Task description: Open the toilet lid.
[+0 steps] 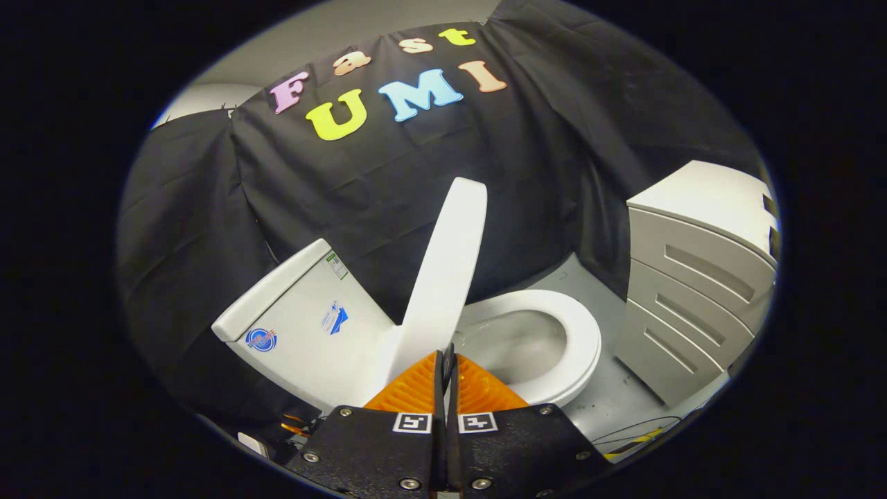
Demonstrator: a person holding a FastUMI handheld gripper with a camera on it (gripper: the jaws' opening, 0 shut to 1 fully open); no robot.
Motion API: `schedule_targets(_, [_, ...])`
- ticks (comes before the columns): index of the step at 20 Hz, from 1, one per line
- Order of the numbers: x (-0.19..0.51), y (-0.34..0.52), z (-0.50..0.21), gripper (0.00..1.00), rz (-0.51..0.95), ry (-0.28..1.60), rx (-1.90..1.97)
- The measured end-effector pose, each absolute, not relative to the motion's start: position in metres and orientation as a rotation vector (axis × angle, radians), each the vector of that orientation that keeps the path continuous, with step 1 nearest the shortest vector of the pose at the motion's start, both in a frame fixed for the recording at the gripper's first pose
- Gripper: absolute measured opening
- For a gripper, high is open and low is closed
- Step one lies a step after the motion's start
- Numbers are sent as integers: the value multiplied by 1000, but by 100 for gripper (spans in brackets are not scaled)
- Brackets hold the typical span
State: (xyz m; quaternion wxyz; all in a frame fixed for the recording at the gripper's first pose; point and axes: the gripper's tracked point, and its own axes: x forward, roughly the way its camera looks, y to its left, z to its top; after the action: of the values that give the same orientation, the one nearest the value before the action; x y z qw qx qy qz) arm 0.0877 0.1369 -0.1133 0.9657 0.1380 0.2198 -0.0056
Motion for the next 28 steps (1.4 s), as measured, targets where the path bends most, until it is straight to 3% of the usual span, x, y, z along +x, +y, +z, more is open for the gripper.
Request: schedule_targets(28, [102,252,-56,0,143,286,-115])
